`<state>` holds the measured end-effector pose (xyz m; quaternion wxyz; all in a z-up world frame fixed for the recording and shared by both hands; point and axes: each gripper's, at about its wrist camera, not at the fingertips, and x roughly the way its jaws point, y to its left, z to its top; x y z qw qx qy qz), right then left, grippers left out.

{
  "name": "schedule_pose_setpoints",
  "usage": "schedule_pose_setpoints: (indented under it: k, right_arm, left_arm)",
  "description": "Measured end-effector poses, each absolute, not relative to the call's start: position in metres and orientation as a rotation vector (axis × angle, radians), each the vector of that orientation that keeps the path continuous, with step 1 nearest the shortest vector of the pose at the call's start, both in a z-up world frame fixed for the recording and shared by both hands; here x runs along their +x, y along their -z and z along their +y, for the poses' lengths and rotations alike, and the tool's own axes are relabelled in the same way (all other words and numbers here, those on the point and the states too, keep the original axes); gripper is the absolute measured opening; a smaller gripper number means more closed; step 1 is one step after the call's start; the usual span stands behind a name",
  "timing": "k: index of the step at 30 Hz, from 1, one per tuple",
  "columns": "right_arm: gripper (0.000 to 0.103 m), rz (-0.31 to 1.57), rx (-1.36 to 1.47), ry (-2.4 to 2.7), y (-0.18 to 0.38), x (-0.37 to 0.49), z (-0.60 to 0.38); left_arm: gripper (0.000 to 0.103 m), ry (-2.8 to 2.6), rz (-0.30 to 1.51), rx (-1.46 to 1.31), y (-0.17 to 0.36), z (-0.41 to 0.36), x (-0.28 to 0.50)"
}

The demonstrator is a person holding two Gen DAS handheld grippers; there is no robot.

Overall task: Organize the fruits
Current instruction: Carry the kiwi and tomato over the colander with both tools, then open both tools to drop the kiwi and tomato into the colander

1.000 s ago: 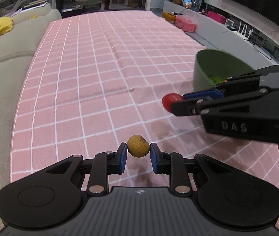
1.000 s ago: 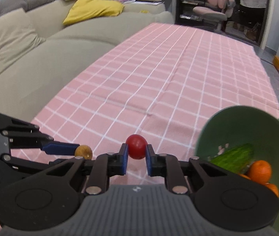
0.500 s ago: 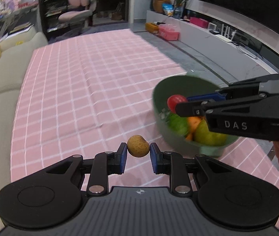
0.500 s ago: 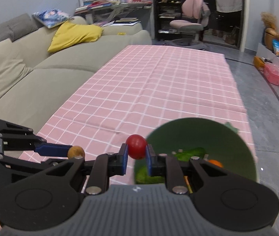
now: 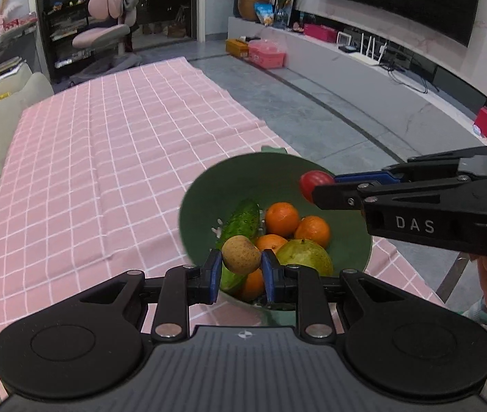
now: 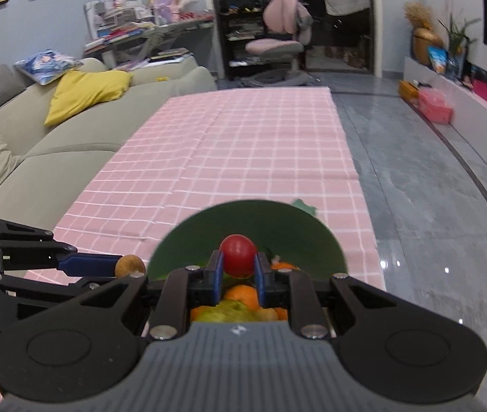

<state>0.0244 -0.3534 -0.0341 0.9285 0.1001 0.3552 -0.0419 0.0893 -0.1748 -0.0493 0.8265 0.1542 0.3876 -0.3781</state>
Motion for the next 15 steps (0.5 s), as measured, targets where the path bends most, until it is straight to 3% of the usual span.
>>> schedule_pose_setpoints:
  k: [6,7,9,12,15]
  right_arm:
    - [0.019,0.758,0.213,0.100,0.043,0.029,-0.358]
    - [0.021,0.758,0.213,0.105,0.043,0.028,-0.358]
    - [0.032,0.752,0.215,0.119,0.042,0.029,-0.358]
    - [0.036,0.740,0.227,0.124,0.039,0.025,-0.358]
    - [0.045,0.738,0.239,0.141,0.034,0.020,-0.357]
  left_arm:
    - [0.031,0.776,0.841,0.345,0.059,-0.191,0.091]
    - [0.036,0.762,0.834,0.352,0.059,-0.192,0.091]
    - [0.063,0.742,0.819,0.350,0.057,-0.194,0.090]
    - [0.077,0.723,0.806,0.299,0.050,-0.189,0.088]
    - [0.080,0.628,0.861,0.276,0.045,-0.186,0.085]
